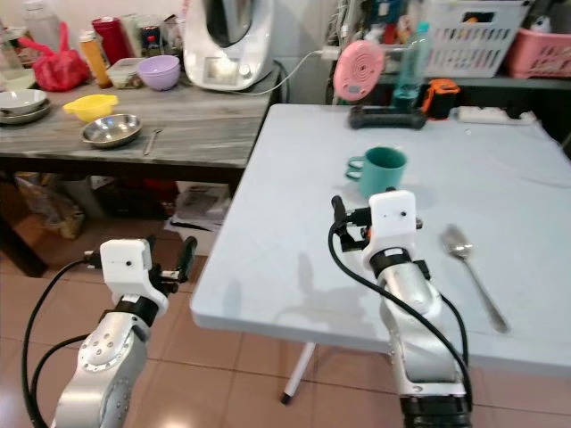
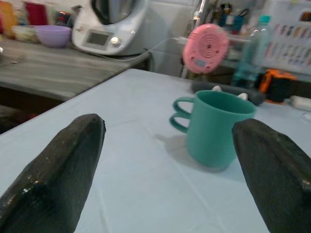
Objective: Setting the table
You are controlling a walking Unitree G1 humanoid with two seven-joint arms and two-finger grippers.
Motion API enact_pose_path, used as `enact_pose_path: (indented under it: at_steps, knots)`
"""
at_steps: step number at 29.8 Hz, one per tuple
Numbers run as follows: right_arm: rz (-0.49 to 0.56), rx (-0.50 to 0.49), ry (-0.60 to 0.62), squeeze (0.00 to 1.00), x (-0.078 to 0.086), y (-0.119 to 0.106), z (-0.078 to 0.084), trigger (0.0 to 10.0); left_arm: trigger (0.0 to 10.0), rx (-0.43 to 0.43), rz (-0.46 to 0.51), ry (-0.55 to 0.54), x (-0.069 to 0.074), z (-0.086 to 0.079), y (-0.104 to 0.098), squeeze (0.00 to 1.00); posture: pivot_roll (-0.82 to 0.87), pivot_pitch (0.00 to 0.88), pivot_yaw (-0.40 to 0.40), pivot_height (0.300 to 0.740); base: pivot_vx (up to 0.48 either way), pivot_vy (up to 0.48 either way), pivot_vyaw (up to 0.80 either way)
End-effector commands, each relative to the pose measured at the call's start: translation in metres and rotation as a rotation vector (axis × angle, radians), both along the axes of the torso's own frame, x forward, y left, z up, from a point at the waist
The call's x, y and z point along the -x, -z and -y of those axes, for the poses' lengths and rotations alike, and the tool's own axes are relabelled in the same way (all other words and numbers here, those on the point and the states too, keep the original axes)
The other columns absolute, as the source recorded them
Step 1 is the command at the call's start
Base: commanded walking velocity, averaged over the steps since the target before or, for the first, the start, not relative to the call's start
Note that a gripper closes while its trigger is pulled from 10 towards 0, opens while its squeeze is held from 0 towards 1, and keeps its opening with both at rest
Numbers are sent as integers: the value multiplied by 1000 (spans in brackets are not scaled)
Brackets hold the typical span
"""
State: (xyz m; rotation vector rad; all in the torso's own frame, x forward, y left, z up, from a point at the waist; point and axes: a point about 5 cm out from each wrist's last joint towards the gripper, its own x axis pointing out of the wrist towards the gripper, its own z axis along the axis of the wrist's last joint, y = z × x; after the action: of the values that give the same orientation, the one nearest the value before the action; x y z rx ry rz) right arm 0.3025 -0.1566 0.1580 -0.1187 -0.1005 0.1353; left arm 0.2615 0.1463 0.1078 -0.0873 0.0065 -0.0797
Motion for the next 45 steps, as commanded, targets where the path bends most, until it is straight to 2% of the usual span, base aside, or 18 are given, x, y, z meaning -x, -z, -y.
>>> enact_pose_path:
  at_steps: [1, 16, 21, 27, 30, 32, 34, 40, 45]
  knots:
    - [21, 8, 11, 0, -1, -5, 2, 10000, 10000, -3, 8, 3, -1, -1, -3, 0, -143, 37, 61, 740, 0, -405, 0]
    - [15, 16, 99, 0, 0, -1, 14, 10000, 10000, -18, -13, 12, 0, 0, 1, 0, -147, 48, 72, 740, 0, -344, 0]
    - [1, -9, 134, 0, 0, 1, 18, 10000, 10000, -17, -14, 21, 0, 1, 1, 0, -147, 52, 74, 740, 0, -123, 0]
    - [-28, -50, 148, 0, 0, 5, 17, 10000, 10000, -1, -15, 93, 1, 5, 0, 0, -144, 62, 80, 740, 0, 0, 0]
    - [-61, -64, 131, 0, 1, 12, 13, 10000, 10000, -24, -9, 177, 4, 11, 0, 0, -141, 68, 85, 740, 0, 0, 0]
    - [-65, -69, 123, 0, 1, 13, 11, 10000, 10000, -32, -8, 186, 4, 12, -1, 0, -141, 71, 88, 740, 0, 0, 0]
    - [-79, -86, 74, 0, 0, 15, 0, 10000, 10000, -42, -9, 198, 5, 11, 0, 0, -141, 71, 92, 740, 0, 0, 0]
    - [-107, -120, 27, 0, -2, 20, -16, 10000, 10000, -38, -12, 223, 5, 11, -1, 0, -137, 76, 93, 740, 0, 0, 0]
    - [-127, -126, -8, 0, -7, 23, -30, 10000, 10000, -41, -5, 317, 11, 15, -2, 0, -125, 86, 85, 740, 0, 0, 0]
